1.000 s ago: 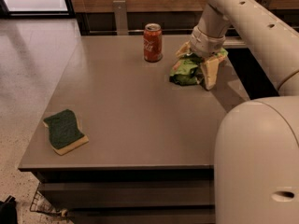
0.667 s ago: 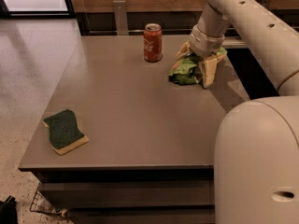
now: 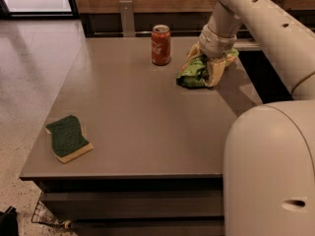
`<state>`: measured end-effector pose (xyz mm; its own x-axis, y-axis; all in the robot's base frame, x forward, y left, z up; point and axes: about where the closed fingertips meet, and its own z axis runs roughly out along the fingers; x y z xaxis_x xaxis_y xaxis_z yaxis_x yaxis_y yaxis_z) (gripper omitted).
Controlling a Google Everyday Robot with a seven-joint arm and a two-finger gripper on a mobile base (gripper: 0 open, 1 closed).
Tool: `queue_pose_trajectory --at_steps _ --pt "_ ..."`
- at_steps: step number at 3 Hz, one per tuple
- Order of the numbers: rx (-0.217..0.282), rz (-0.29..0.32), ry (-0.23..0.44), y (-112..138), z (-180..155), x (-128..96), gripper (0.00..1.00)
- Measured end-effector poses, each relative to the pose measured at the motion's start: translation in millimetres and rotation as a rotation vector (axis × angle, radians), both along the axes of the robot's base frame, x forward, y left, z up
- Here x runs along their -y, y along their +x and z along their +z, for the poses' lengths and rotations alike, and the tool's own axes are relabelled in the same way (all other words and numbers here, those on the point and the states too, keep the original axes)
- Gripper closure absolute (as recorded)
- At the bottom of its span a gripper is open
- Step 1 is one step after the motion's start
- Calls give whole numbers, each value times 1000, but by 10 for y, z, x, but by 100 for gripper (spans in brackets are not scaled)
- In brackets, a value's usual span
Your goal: Move green rice chip bag near sponge
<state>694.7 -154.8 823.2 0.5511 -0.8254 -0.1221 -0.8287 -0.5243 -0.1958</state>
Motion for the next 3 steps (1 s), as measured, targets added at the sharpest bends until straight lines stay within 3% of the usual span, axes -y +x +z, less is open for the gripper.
queue_pose_trajectory --at_steps 1,2,3 --pt "7 -1 3 32 -13 -15 100" --pt "7 -1 3 32 4 -15 100" --pt "13 4 -62 11 93 -53 100"
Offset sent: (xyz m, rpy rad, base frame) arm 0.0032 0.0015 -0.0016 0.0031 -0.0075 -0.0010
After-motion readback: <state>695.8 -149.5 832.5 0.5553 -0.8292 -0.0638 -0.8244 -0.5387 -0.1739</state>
